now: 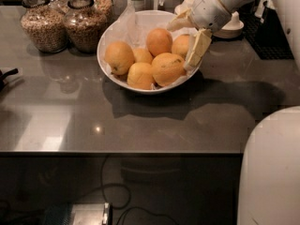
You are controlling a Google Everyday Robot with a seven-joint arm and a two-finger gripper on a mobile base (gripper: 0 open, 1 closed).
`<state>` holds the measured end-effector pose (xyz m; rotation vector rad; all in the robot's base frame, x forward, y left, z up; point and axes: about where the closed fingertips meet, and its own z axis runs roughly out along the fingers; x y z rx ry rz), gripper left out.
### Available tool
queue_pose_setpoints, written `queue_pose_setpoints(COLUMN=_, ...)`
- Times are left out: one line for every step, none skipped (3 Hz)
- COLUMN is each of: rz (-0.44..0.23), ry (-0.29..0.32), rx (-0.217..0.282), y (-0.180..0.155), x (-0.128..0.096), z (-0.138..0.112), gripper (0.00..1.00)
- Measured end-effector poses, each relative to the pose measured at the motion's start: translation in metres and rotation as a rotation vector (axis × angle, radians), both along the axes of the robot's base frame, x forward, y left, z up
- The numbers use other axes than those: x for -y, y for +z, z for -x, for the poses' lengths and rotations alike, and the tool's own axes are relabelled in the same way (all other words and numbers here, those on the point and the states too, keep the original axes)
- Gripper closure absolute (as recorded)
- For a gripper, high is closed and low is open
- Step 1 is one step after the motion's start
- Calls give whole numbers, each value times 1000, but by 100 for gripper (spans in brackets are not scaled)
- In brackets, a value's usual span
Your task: Pick orange from white bowl
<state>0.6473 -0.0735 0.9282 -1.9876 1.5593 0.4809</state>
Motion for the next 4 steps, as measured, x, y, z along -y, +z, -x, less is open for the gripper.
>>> queue_pose_setpoints(rz=2, ry=5, rx=-8, y=-4, x=2, z=1, gripper=42)
queue_pose_setpoints(rz=-6, ry=-15, rx=-15, y=-8, x=14, z=-2, gripper=42)
queue_pose_setpoints(rz=-15, ry=-76, rx=-12, y=-10, x=44, z=-7, gripper=22)
queue_pose_setpoints(rz=-15, ry=-104, rx=-12, y=-12, x=59, z=-12, gripper=10)
